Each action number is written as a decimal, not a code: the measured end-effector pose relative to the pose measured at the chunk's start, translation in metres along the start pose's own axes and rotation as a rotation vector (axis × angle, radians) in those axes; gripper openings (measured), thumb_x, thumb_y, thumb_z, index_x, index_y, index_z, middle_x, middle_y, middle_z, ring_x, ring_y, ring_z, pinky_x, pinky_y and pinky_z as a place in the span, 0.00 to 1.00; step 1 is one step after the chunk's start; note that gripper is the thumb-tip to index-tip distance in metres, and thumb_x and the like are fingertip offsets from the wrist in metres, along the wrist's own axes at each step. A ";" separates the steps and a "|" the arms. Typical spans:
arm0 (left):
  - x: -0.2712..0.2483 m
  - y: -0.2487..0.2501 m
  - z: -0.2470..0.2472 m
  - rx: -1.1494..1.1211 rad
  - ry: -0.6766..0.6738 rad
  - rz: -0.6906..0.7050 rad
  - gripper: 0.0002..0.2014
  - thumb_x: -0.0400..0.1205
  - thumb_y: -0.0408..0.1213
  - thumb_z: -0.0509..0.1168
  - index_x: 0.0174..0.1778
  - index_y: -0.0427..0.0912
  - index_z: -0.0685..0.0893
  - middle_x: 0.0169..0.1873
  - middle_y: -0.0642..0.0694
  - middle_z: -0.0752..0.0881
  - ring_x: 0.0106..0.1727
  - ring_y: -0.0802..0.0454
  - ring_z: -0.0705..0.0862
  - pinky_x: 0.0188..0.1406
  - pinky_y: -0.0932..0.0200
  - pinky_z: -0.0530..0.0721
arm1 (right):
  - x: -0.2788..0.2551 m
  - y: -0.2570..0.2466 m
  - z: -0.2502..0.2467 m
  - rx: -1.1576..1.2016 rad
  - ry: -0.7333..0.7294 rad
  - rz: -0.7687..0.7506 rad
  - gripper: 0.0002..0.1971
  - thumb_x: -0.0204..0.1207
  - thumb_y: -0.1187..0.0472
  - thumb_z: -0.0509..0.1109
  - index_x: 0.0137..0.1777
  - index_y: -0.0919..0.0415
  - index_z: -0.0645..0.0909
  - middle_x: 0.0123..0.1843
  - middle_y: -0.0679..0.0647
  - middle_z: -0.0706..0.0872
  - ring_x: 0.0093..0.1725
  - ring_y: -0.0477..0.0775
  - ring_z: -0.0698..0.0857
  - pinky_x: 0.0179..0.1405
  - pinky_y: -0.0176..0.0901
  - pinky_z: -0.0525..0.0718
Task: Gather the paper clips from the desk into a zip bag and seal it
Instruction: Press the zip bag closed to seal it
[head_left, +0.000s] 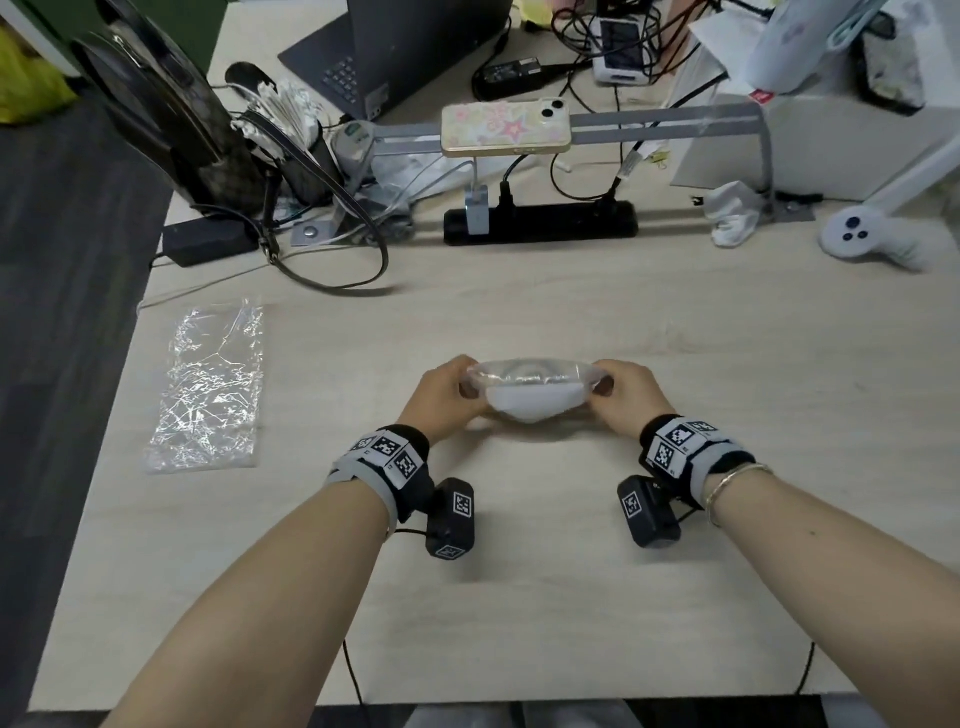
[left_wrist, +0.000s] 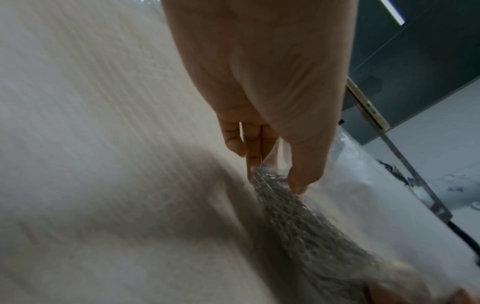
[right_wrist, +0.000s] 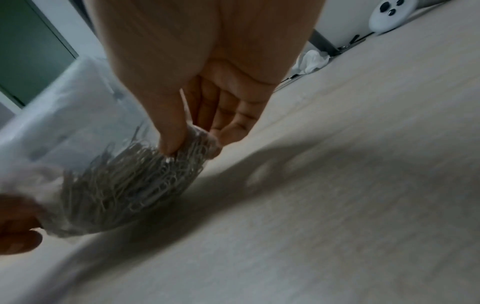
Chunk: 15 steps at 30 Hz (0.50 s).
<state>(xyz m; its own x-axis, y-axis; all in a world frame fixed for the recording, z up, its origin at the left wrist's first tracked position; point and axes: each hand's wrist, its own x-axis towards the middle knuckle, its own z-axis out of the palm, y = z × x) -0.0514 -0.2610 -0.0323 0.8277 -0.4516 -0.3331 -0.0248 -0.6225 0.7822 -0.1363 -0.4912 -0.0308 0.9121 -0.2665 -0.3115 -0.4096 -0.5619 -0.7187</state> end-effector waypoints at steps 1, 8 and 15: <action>0.001 0.005 -0.001 -0.042 0.018 -0.020 0.13 0.73 0.35 0.71 0.52 0.43 0.78 0.36 0.45 0.85 0.37 0.50 0.83 0.34 0.66 0.78 | 0.001 -0.002 -0.003 0.035 0.004 0.020 0.10 0.70 0.68 0.71 0.47 0.54 0.80 0.41 0.52 0.84 0.41 0.53 0.82 0.41 0.35 0.76; -0.004 0.018 0.011 -0.151 0.129 -0.063 0.31 0.78 0.38 0.69 0.74 0.45 0.62 0.36 0.50 0.81 0.42 0.51 0.82 0.38 0.65 0.78 | -0.004 0.000 -0.005 0.041 -0.006 0.073 0.34 0.77 0.59 0.69 0.78 0.57 0.55 0.42 0.58 0.84 0.43 0.54 0.82 0.48 0.41 0.75; -0.017 0.015 0.036 -0.125 0.286 -0.099 0.21 0.75 0.38 0.72 0.54 0.46 0.65 0.52 0.48 0.73 0.42 0.47 0.76 0.45 0.55 0.75 | -0.012 0.014 0.001 0.038 -0.130 0.230 0.26 0.80 0.58 0.65 0.76 0.59 0.65 0.67 0.62 0.78 0.32 0.54 0.84 0.44 0.51 0.89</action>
<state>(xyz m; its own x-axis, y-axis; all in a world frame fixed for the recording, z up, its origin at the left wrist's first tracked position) -0.0860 -0.2853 -0.0340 0.9472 -0.1836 -0.2630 0.1180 -0.5632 0.8179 -0.1532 -0.4953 -0.0380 0.7903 -0.2794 -0.5453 -0.6081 -0.4674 -0.6417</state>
